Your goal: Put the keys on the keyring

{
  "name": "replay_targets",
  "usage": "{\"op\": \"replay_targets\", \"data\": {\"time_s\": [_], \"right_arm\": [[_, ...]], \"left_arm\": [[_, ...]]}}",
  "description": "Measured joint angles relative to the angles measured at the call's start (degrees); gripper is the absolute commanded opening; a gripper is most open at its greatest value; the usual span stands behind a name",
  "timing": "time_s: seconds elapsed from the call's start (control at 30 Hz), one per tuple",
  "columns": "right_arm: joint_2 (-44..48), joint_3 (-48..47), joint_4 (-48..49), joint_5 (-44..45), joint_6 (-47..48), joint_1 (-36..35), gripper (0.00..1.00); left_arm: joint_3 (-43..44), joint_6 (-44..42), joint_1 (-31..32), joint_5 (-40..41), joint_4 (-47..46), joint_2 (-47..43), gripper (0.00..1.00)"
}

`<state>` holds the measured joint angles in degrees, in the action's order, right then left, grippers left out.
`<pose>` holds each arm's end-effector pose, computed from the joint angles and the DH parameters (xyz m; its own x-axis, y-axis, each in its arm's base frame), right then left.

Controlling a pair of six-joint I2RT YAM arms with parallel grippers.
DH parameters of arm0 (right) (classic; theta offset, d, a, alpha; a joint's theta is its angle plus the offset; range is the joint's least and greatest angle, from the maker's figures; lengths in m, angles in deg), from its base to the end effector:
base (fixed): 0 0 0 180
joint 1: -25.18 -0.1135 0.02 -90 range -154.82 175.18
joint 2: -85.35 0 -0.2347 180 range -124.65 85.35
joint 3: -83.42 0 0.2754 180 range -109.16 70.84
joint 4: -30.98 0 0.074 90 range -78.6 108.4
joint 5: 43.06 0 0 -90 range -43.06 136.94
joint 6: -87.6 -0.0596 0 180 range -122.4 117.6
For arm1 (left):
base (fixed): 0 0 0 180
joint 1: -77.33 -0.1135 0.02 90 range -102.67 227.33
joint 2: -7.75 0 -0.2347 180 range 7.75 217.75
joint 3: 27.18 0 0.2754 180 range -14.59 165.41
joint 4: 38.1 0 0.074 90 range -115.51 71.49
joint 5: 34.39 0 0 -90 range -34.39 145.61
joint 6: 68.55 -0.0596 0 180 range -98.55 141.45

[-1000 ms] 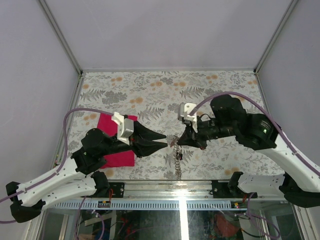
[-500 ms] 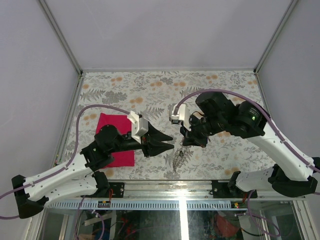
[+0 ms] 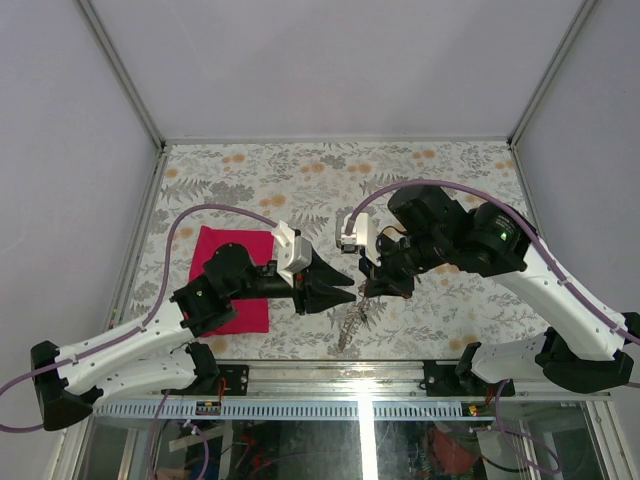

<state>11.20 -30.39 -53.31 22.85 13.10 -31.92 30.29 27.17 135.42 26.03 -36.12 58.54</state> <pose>0.1204 0.2309 0.4248 -0.1207 -0.6357 -0.7624 -0.9926 0.0852 0.0861 0.1180 -0.2452 0.3377 -0.0564 -0.0734 -0.9957 0.9976 0.0349 -0.0591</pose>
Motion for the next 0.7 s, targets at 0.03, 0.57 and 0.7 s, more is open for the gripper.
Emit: {"op": "replay_targets", "data": {"time_s": [0.03, 0.57, 0.7], "right_arm": [[0.0, 0.0, 0.02, -0.22, 0.07, -0.02, 0.0], [0.0, 0.04, 0.57, -2.45, 0.52, -0.24, 0.0], [0.0, 0.33, 1.31, -2.64, 0.55, -0.26, 0.0]], "left_arm": [[0.2, -0.02, 0.0, -0.15, -0.02, 0.15, 0.31], [0.44, -0.15, 0.0, -2.05, -0.02, 2.14, 0.24], [0.94, -0.24, 0.0, -2.45, 0.0, 2.43, 0.23]]}}
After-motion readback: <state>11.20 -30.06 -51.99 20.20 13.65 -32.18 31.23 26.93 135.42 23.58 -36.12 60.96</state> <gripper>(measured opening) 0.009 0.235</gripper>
